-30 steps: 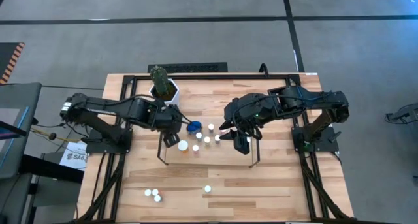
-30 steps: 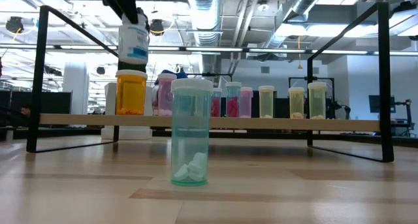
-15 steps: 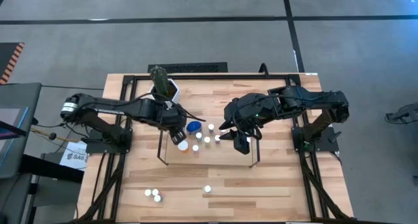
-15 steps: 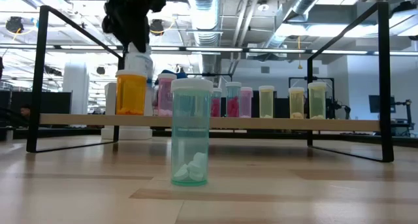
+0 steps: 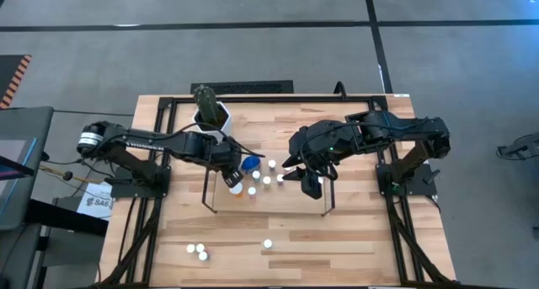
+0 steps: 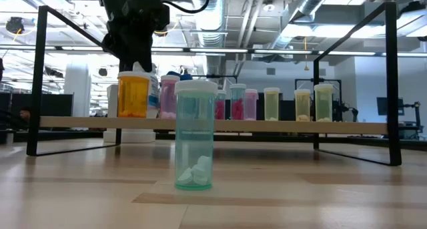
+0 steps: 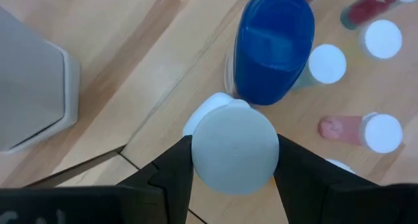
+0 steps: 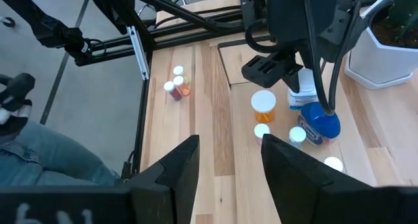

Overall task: Pick and place medicine bottles onto shelf by color
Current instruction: Put the white pill bottle on the shelf

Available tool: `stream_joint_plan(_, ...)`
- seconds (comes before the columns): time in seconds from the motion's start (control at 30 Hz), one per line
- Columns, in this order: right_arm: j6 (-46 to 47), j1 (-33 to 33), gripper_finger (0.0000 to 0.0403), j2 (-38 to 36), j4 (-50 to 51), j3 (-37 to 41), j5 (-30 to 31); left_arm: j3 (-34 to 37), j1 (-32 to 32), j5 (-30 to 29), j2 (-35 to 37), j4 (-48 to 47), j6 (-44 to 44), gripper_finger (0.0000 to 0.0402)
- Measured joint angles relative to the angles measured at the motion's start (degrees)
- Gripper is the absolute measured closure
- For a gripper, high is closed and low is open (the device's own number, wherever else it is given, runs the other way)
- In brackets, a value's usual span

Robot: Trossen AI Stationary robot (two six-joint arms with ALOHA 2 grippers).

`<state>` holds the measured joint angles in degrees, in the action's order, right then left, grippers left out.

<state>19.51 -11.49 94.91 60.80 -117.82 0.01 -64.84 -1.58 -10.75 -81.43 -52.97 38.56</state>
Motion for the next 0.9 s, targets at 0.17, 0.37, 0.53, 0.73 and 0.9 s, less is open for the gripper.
stream_joint_plan(0.17,0.0,0.0,0.0217,0.0,0.0,0.0,0.0,0.8,0.0,-0.2,0.1,0.5,0.3,0.0237)
stream_joint_plan(0.37,0.0,0.0,0.0217,0.0,0.0,0.0,0.0,0.9,0.0,-0.1,0.0,0.7,-1.1,0.0236)
stream_joint_plan(0.53,0.0,0.0,0.0217,0.0,0.0,0.0,0.0,0.6,0.0,-0.1,-0.1,1.1,-7.3,0.0236)
stream_joint_plan(0.73,0.0,0.0,0.0217,0.0,0.0,0.0,0.0,0.7,0.0,3.4,-0.6,0.8,-10.8,0.0236)
stream_joint_plan(0.9,0.0,0.0,0.0217,0.0,0.0,0.0,0.0,0.7,0.0,4.5,-0.4,1.1,-16.1,0.0236)
